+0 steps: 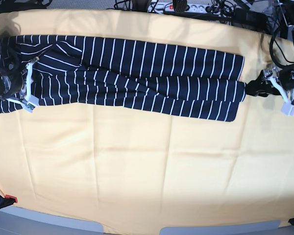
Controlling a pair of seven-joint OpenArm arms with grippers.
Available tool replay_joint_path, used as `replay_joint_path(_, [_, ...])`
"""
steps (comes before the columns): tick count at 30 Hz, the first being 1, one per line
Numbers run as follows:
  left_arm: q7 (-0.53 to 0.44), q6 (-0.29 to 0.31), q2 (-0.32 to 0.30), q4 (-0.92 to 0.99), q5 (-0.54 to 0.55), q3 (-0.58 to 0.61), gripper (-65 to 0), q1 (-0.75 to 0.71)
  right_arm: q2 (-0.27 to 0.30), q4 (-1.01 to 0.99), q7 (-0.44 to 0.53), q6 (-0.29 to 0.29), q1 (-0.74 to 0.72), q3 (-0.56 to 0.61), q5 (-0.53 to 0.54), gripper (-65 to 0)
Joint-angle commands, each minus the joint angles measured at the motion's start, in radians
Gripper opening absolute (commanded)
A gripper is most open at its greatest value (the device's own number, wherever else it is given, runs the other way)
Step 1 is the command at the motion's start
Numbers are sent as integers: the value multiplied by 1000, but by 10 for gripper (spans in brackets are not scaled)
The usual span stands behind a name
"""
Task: Fold the T-shirt properly
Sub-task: 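Grasp both ends of the striped strip with both grippers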
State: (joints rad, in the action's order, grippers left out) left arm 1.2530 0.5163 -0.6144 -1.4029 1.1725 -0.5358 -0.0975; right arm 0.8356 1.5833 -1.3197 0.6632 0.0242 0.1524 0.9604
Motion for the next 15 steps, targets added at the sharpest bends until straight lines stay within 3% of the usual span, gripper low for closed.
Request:
replay_joint_path(1, [-14,7,-12,-13,33,-7,-249,9,1,0,26,8,-2,3,11,-650])
replay_joint_path(15, [-63,6,136,-13,3,77,-249,10,1,0,26,6,-2,3,11,-650])
